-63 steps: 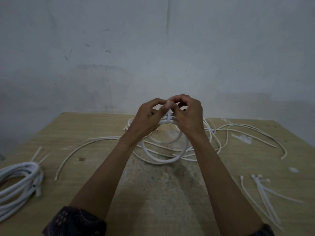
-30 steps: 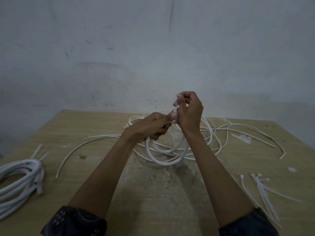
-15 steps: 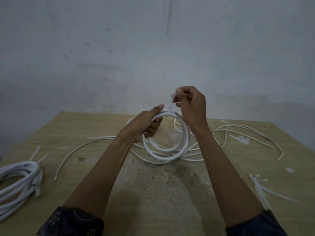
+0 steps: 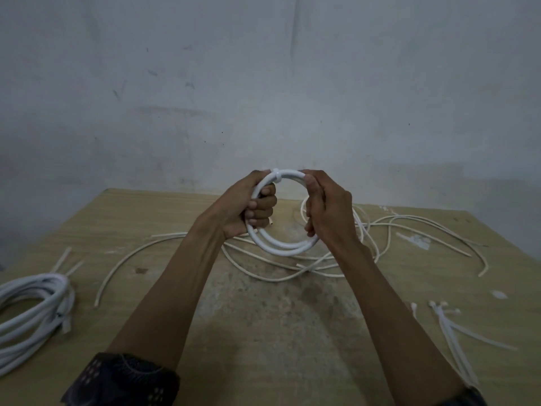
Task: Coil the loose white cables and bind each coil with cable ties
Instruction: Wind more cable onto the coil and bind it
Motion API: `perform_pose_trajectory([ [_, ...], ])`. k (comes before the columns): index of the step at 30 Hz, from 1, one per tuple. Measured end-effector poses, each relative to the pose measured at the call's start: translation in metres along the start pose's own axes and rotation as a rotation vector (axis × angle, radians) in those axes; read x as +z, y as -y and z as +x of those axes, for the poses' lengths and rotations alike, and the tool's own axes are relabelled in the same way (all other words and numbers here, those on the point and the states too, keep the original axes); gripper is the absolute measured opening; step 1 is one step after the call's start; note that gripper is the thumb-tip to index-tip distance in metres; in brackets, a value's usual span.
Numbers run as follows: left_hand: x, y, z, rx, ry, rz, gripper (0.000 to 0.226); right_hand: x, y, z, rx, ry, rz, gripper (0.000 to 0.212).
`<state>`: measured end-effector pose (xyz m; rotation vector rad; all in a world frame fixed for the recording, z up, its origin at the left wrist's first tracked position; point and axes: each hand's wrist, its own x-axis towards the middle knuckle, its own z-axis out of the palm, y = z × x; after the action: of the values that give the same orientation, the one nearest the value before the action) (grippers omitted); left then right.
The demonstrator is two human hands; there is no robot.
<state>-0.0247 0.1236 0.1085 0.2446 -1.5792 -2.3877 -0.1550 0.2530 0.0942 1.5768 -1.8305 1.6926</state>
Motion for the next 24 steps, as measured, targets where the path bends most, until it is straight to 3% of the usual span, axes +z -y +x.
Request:
perform_pose_trajectory([
  [4, 0.005, 0.001, 0.003, 0.019, -0.120, 0.070, 0.042, 0.004, -0.009, 0.004, 0.015, 0.035, -0.053, 0.032],
  [8, 0.007, 0.003, 0.004, -0.007, -0.094, 0.077, 0.040, 0.007, -0.025, 0.008, -0.088, -0.087, -0.331, 0.034],
  [13, 0.005, 0.004, 0.005, -0.096, -0.036, 0.118, 0.038, 0.001, -0.029, 0.004, -0.218, -0.121, -0.359, 0.032],
  [18, -0.001, 0.007, 0.005, -0.128, -0.098, 0.186, 0.033, -0.003, -0.030, 0.000, -0.288, 0.014, -0.335, 0.024],
  [24, 0.004, 0.009, 0.008, -0.113, -0.185, 0.197, 0.044, -0.004, -0.035, 0.003, -0.345, 0.118, -0.362, 0.030],
])
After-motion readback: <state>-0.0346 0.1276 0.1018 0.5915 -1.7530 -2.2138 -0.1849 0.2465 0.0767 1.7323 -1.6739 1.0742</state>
